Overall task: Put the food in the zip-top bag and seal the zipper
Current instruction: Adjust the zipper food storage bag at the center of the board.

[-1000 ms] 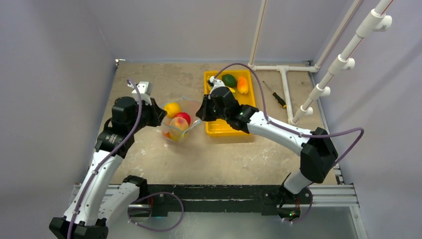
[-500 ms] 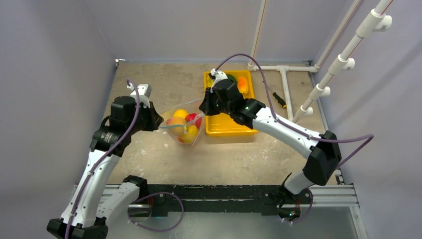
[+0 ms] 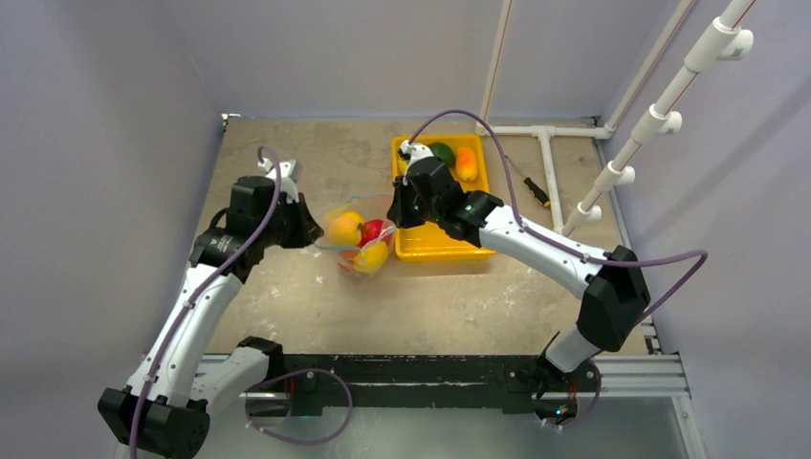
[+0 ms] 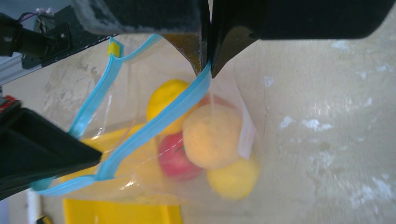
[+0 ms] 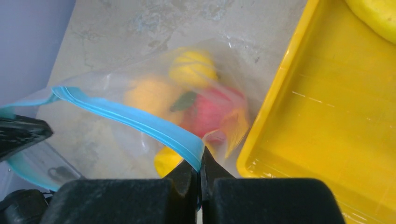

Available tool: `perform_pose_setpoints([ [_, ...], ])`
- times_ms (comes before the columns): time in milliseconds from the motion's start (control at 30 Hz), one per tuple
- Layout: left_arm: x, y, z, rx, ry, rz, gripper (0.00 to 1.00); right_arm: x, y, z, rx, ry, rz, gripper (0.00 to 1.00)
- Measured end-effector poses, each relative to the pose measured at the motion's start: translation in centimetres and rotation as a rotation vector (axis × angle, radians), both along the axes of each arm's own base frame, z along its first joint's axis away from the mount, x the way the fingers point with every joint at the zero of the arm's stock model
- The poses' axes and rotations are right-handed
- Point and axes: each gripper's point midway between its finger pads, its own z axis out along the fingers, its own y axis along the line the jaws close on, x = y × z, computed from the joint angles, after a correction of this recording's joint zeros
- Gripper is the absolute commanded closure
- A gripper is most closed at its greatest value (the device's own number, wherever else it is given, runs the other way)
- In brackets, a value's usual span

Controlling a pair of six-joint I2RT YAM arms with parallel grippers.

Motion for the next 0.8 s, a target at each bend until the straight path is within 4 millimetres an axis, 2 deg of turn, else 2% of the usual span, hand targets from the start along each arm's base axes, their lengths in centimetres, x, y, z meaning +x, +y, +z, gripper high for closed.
perform_pose_setpoints([
  [133,1.1,-0.2,4.8,-0.027,-0.122,-0.001,1.0,0.4,0.2,1.9,0.018,-0.028,-0.002,1.0],
  [233,1.0,0.0,6.5,-0.034,-0.175,0.006,1.0,0.7,0.5,3.7,0.047,-0.059,-0.002,1.0],
  [333,0.9,0.2,6.7,-0.03,-0.19,0.017,1.0,0.8,0.5,4.6,0.065,-0.075,-0.002,1.0],
  [567,1.2,0.6,4.6,-0.008,-0.164,0.037,1.0,1.1,1.1,4.6,0.083,-0.081,0.004,1.0],
  [800,2.4,0.8,5.6,-0.006,-0.223,0.061,1.0,2.1,2.6,3.2,0.111,-0.072,0.025,1.0],
])
